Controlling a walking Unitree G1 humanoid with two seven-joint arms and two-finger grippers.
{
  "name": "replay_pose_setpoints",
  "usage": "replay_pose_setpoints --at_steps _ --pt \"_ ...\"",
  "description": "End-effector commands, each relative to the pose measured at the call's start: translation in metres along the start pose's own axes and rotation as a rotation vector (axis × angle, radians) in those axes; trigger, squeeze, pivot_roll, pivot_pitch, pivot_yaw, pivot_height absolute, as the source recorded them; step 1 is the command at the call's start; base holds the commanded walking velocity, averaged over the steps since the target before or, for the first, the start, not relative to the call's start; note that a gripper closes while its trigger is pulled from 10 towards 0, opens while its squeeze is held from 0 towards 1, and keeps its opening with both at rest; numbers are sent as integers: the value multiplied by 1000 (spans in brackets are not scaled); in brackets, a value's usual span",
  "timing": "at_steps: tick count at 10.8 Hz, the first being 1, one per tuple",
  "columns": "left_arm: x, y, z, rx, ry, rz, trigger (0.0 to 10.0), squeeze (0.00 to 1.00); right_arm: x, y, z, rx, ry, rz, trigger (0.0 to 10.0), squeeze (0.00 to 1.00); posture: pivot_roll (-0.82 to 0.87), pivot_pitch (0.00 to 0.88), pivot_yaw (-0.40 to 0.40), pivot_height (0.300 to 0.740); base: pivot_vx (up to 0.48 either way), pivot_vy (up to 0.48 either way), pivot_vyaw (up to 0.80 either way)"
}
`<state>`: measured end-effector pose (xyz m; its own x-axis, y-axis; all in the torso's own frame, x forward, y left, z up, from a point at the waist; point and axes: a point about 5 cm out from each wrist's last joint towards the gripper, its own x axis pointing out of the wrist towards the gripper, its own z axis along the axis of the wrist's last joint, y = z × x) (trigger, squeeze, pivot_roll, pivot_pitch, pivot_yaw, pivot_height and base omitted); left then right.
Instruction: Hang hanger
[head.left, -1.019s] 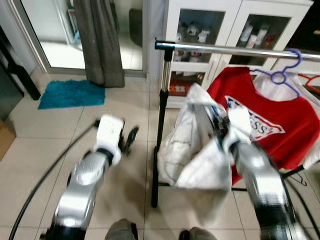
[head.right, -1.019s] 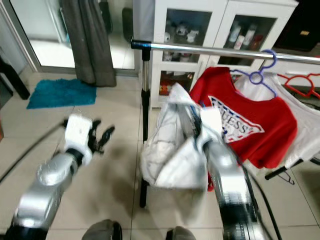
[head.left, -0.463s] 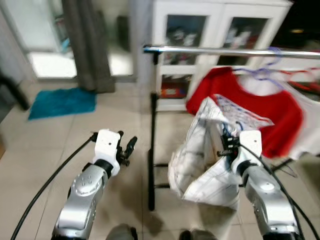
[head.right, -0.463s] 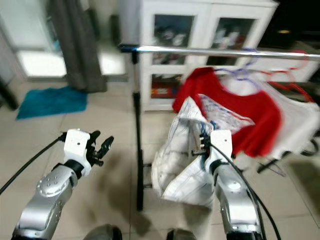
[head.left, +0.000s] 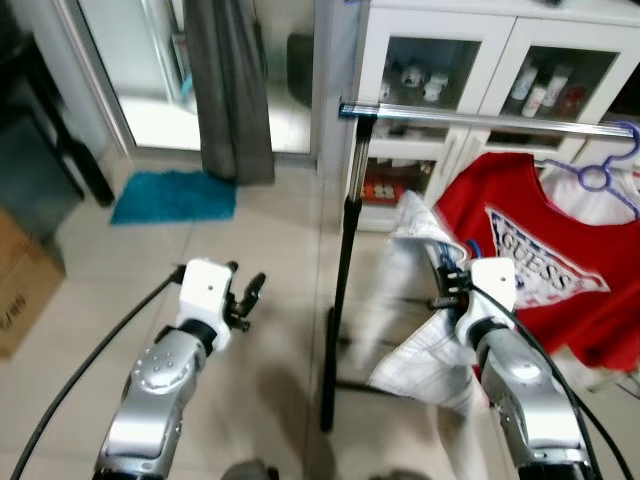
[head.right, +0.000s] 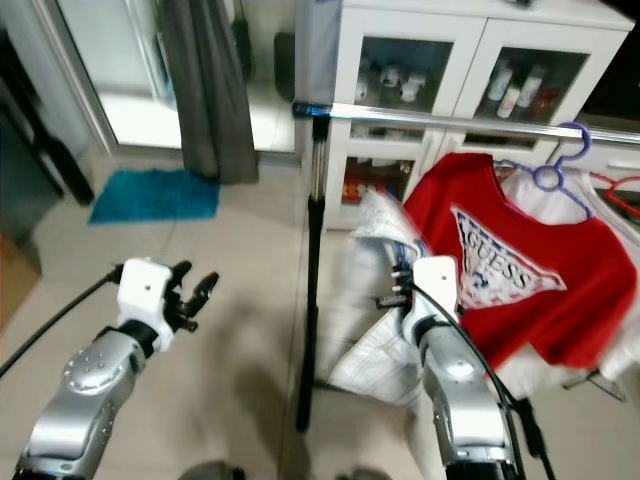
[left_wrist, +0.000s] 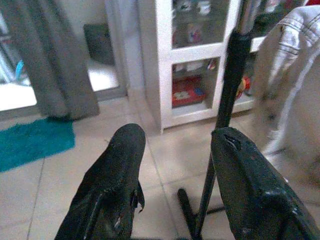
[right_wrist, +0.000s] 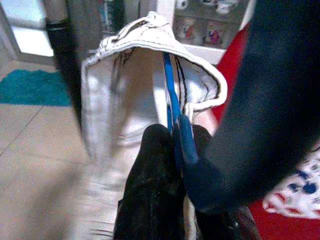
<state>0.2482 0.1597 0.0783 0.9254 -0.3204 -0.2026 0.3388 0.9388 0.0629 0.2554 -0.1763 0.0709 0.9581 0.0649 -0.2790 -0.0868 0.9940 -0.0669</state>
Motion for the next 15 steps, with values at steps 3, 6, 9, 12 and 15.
replay_pose_setpoints --at_steps 3,6,9,12,15 --pt "4 -10 4 -3 -17 -43 10000 0 0 -12 16 -4 -63 -41 10000 0 -21 0 -19 740 368 0 0" --pt "5 -22 15 20 -74 -198 10000 0 6 -16 32 -41 -86 -79 10000 0 -22 0 -22 740 0 0 0" --pt "9 -28 33 84 -118 -341 10000 0 16 -21 60 -56 -123 -91 10000 0 -26 0 -27 740 0 0 0" --pt "13 -30 45 145 -77 -481 10000 0 35 -30 101 -78 -163 -116 10000 0 -33 0 -28 740 0 0 0" --pt "10 -41 56 157 -76 -586 10000 0 67 -24 128 -110 -128 -57 10000 0 -31 0 -36 740 0 0 0"
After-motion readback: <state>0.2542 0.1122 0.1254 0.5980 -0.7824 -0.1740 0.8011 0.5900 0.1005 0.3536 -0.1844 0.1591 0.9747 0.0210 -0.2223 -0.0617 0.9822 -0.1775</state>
